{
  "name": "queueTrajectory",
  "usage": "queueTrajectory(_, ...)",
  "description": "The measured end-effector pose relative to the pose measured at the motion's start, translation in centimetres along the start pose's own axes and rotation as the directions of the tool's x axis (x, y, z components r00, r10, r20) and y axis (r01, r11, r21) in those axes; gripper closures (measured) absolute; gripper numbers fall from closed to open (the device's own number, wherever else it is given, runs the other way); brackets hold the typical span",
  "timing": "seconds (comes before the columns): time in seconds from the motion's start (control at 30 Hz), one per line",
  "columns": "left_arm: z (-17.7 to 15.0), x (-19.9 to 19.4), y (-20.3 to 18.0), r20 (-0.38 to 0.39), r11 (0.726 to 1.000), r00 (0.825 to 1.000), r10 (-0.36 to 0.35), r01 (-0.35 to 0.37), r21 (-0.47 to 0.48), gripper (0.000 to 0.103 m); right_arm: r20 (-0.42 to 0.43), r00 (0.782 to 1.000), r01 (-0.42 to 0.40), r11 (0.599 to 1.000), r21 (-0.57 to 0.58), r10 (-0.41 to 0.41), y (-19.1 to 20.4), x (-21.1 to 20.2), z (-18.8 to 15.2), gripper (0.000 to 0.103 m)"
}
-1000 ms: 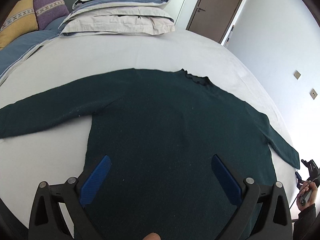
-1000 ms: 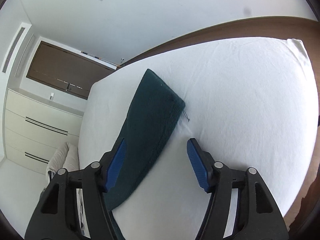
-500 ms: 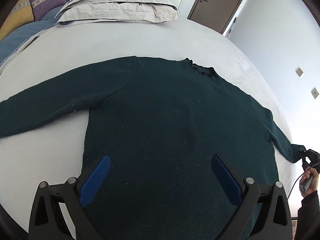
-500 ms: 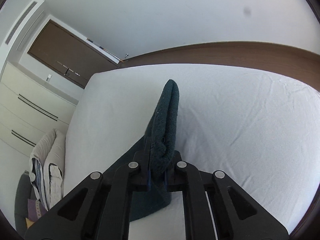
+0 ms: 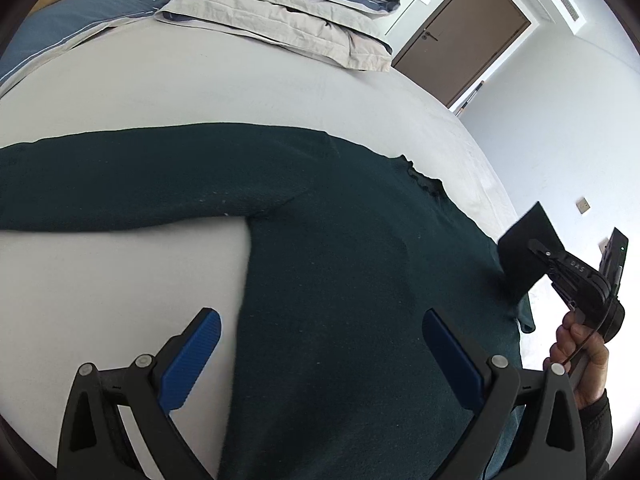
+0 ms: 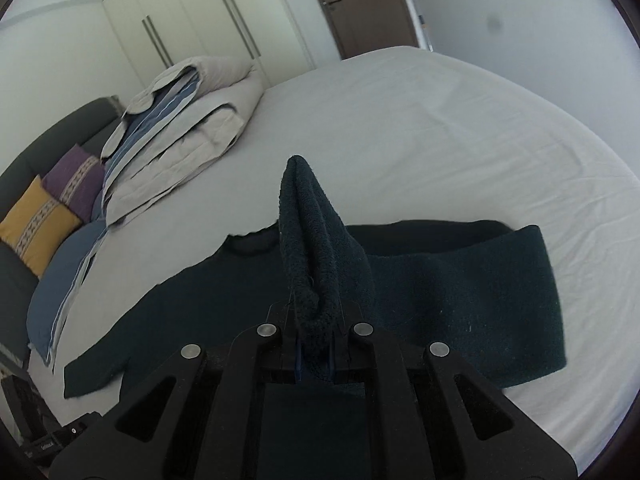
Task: Fold small clothes
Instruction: 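Lay the sleeve across the sweater body with the right gripper while the left gripper pinches the sweater side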
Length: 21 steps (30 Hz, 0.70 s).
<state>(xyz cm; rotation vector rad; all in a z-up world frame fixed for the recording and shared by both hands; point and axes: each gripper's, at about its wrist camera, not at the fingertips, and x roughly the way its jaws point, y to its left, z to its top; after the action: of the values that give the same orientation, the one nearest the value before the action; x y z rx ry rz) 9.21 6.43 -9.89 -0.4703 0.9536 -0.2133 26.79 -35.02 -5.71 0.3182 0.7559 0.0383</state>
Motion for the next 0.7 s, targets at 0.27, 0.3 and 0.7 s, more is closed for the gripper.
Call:
queueTrajectory(0.27,0.9,-0.7,3.5,0.022,0.998,1.0,-0.002,0.003,-0.068,0.0,-0.171,0.985,-0.018,0.991,-0.13,-0.005,9.9,8.5,-7.6,0.094)
queueTrajectory(0.3,1.0,-0.5,3.6,0.019,0.997,1.0,-0.005,0.006,-0.073,0.0,-0.19,0.982,-0.014,0.992,-0.128,-0.011,11.3,7.7,-11.3,0.094)
queueTrajectory(0.7,3.8,4.5,-2.8,-0.055,0.997,0.997,-0.056,0.059,0.046,0.0,-0.142,0.971,-0.189,0.981,0.032,0.192,6.8,1.4,-15.7,0.044)
